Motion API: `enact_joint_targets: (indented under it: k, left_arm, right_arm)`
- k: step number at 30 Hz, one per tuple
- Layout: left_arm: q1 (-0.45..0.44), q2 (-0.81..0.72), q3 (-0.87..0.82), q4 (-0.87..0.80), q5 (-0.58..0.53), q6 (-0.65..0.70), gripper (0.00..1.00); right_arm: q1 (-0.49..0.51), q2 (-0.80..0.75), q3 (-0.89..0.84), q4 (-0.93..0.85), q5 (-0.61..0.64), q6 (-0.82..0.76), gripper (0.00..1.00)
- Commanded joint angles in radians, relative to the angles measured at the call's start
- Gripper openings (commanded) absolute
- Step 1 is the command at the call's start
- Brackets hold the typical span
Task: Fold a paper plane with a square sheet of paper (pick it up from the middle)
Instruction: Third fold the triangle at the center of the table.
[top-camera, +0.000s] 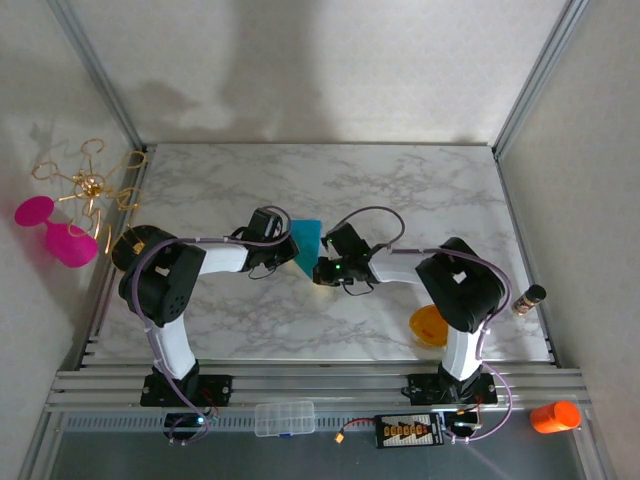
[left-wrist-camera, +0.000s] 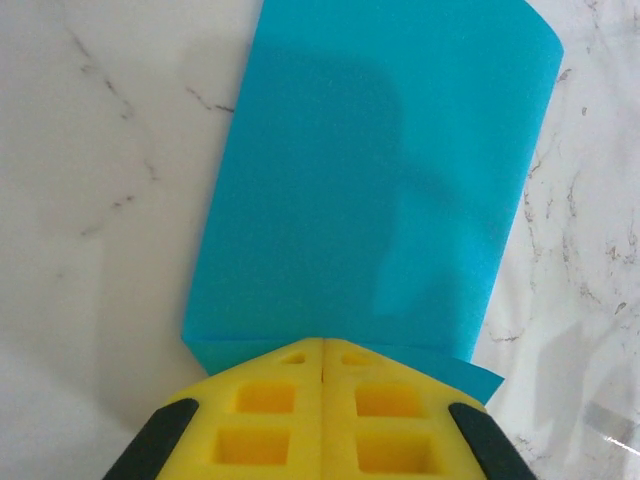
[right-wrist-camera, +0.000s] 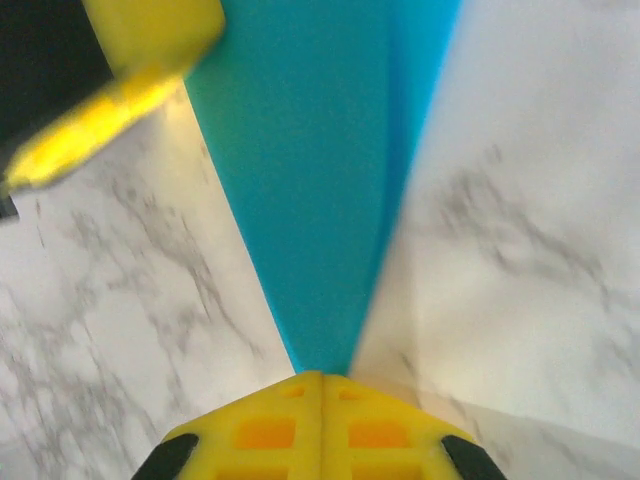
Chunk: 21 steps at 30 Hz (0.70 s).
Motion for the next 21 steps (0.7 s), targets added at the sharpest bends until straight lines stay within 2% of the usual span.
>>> enact_joint_targets:
  k: [1,6,10,12,16,20,21]
  left_arm:
    - [0.006,0.038,-0.040,-0.050,-0.049,0.006,0.01]
    - [0.005,0.007,-0.022,-0.024,0.015,0.018,0.07]
    - [0.007,-0.041,0.024,-0.019,0.085,0.006,0.12]
    - [0.010,-0.063,0.047,-0.012,0.120,-0.007,0.16]
    - [0.039,-0.118,0.043,0.029,0.158,-0.068,0.26]
    - [0.094,-0.180,-0.003,0.039,0.149,-0.096,0.33]
    - [0.107,-0.195,-0.016,0.033,0.142,-0.097,0.37]
  right_arm:
    - [0.004,-0.055,-0.059,-0.062,-0.014,-0.027,0.00]
    - [0.002,-0.156,-0.050,-0.031,0.096,-0.017,0.02]
    - [0.002,-0.176,0.001,-0.003,0.229,0.028,0.22]
    - [0.002,-0.154,0.030,0.012,0.253,0.049,0.26]
    - [0.002,-0.087,0.074,0.064,0.245,0.081,0.26]
    - [0.002,-0.034,0.108,0.097,0.228,0.084,0.20]
    - [0.001,-0.015,0.129,0.092,0.217,0.078,0.19]
